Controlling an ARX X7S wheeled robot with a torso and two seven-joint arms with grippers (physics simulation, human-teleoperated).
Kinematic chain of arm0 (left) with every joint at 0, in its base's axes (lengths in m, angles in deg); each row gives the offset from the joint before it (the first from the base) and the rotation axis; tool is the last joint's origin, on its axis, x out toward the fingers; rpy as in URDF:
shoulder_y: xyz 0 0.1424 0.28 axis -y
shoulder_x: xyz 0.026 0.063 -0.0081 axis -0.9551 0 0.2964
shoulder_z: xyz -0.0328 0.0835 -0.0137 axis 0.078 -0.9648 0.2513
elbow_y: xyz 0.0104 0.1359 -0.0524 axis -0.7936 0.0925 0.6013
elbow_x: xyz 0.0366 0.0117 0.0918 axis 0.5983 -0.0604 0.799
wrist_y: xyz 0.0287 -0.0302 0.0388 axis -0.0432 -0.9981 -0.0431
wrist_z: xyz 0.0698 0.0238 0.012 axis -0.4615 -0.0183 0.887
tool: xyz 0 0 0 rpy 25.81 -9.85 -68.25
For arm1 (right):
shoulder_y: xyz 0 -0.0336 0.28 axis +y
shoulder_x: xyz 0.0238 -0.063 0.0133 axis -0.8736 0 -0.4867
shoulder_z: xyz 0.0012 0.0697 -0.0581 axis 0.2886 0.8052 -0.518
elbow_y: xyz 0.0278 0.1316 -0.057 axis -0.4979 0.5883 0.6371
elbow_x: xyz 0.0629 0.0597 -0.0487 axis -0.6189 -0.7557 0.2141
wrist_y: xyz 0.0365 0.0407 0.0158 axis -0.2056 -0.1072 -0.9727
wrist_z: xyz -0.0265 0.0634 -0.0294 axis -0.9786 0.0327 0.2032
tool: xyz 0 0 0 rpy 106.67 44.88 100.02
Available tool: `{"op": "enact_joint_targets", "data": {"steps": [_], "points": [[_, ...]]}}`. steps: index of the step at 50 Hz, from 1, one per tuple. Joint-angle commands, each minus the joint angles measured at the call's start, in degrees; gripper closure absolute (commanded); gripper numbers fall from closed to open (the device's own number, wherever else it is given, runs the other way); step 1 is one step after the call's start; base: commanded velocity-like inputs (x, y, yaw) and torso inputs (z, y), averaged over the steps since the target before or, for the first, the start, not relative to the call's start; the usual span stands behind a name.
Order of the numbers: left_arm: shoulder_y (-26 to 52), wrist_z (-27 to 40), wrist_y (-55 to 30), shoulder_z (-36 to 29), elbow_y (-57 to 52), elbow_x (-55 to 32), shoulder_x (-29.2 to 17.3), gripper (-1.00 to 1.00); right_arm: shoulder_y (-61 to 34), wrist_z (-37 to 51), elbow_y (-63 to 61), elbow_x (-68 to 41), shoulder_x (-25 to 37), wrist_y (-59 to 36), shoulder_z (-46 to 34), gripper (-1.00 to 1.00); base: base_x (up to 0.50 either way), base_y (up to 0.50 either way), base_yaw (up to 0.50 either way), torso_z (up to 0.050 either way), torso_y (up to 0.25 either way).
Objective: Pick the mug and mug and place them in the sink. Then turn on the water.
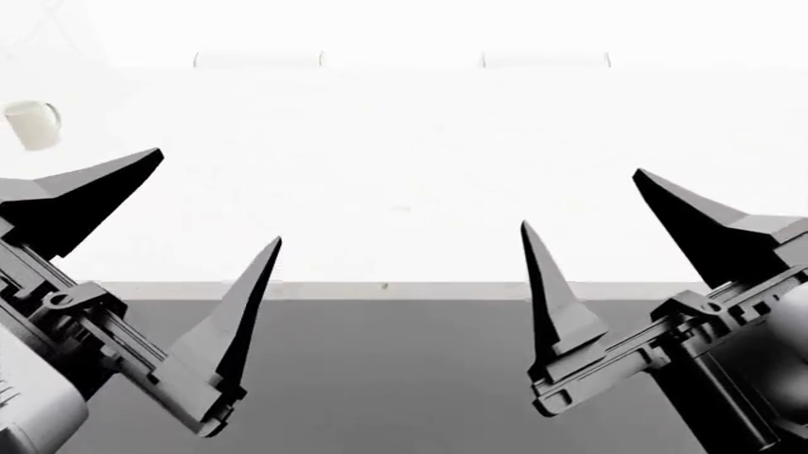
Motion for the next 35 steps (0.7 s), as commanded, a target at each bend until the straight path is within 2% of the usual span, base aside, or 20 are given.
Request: {"op": "enact_joint_targets", "data": {"steps": [1, 35], "points": [[-1.1, 0.8, 2.7, -0.9, 0.2, 0.0, -1.6, -1.0, -0.9, 0.5, 0.2, 1.0, 1.4, 2.3, -3.1, -1.0, 0.23, 0.5, 0.0, 0.0, 0.0], [-0.6, 3.5, 5.4, -3.8, 0.5, -1.7, -4.7, -1.0, -1.4, 0.0, 0.4, 2.7, 2.0, 4.5, -7.2, -1.0, 0.2, 0.5, 0.0, 0.0, 0.0]]}}
